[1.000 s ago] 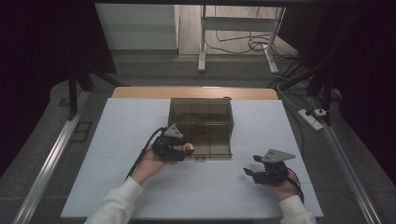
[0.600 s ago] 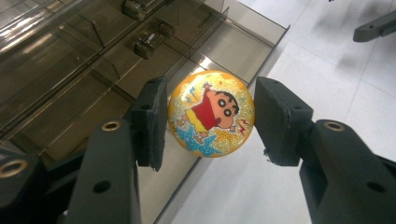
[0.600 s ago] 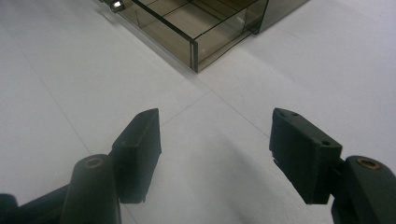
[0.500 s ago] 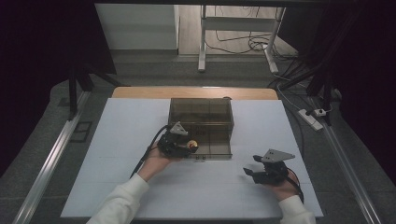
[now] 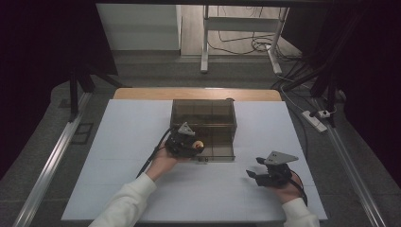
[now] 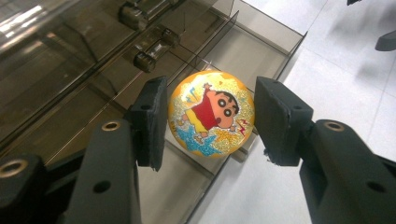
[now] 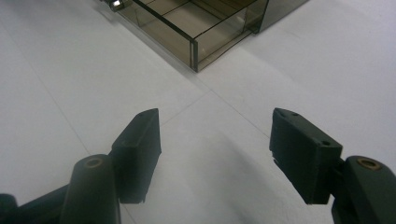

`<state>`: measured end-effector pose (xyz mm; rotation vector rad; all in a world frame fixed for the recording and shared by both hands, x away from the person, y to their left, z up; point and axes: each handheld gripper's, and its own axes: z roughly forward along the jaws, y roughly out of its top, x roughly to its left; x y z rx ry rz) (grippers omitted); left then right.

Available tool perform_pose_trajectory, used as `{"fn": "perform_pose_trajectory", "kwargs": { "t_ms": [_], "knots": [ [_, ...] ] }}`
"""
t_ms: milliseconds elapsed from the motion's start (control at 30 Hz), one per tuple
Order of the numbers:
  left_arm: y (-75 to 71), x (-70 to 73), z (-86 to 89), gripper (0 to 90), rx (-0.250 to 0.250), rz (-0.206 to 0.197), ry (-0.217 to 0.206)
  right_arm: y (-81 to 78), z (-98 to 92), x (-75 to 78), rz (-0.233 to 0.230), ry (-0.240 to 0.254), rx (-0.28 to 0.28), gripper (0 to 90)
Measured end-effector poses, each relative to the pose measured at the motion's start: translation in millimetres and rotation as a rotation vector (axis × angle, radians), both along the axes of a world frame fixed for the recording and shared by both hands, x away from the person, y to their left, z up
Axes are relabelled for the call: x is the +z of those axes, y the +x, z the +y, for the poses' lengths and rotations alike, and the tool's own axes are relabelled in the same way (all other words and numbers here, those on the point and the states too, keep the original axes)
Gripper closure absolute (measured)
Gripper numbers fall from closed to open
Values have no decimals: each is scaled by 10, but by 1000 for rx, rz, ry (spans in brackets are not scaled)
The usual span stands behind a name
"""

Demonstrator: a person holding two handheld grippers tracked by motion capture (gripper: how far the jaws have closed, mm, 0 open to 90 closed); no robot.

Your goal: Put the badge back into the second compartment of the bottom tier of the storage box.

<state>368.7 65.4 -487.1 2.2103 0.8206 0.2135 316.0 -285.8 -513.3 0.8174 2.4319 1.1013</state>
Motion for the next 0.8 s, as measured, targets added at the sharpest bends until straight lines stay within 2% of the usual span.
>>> {"fn": "perform_pose_trajectory", "kwargs": {
  "t_ms": [200, 400, 800],
  "knots": [
    [45, -46, -83, 473, -9, -1, 6, 2, -3, 1, 0, 1, -1, 342],
    [107, -109, -93, 472, 7, 6, 7, 1, 2, -4, 2, -2, 0, 343],
    [112, -128, -110, 471, 6, 9, 4, 6, -1, -8, 2, -2, -1, 342]
  ]
}}
